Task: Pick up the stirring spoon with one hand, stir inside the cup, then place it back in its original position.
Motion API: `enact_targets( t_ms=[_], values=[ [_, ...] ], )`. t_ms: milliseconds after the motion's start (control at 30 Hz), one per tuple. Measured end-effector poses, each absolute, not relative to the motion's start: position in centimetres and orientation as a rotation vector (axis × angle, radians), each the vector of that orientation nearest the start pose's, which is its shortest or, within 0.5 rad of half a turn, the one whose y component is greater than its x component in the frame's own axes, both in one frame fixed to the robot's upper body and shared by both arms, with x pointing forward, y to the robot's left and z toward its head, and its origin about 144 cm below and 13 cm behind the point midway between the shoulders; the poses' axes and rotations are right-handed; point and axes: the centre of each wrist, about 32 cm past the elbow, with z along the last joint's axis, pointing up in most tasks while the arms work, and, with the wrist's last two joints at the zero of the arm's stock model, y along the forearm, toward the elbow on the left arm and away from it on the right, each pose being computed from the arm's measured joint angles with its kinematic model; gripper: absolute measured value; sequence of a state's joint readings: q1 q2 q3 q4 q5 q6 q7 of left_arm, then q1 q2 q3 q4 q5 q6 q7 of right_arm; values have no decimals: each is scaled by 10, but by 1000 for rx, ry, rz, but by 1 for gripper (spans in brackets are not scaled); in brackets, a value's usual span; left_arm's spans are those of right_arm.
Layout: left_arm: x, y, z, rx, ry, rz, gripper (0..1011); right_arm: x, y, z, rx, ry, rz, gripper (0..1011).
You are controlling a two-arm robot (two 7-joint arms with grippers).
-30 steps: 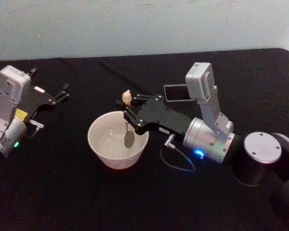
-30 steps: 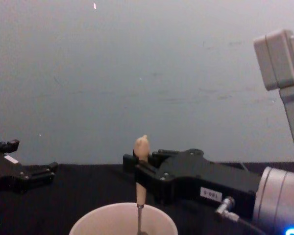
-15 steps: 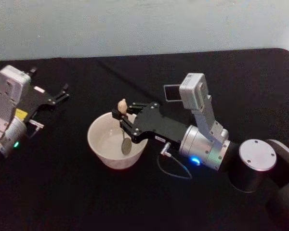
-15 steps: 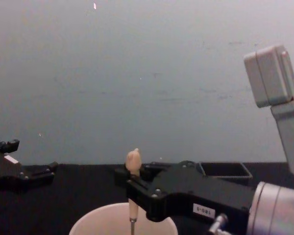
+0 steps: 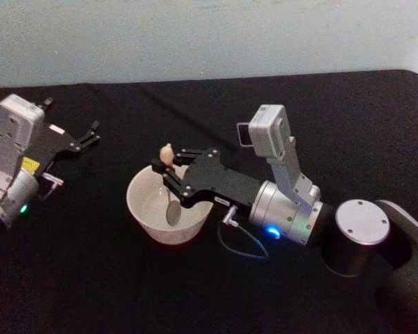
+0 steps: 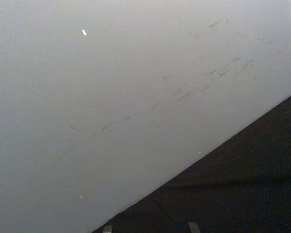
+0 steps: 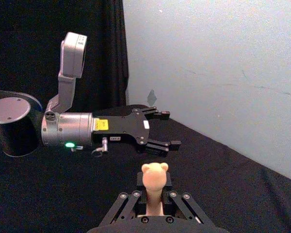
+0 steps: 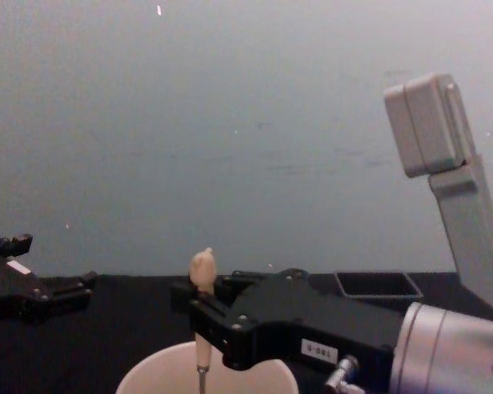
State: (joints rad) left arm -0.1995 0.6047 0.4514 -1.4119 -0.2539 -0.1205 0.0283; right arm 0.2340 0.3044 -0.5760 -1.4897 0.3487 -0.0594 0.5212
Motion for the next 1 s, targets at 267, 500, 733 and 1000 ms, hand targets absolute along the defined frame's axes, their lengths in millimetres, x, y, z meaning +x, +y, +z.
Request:
enact_targets(
  t_ms=[267,500,733,1000],
  values=[
    [489,310,1140,305,-285,1248,1001,488,-150,1151,-7,-39,-548,159],
    [489,310,1140,305,-285,1248,1001,493,-152,1150,-12,-43,-582,159],
    [489,310,1140,305,-285,1248,1001,494,-157,1151,-14,-45,-601,159],
    [489,310,1140,304,-285,1248,1001,488,-164,1152,-17,-43,-601,160]
  ],
)
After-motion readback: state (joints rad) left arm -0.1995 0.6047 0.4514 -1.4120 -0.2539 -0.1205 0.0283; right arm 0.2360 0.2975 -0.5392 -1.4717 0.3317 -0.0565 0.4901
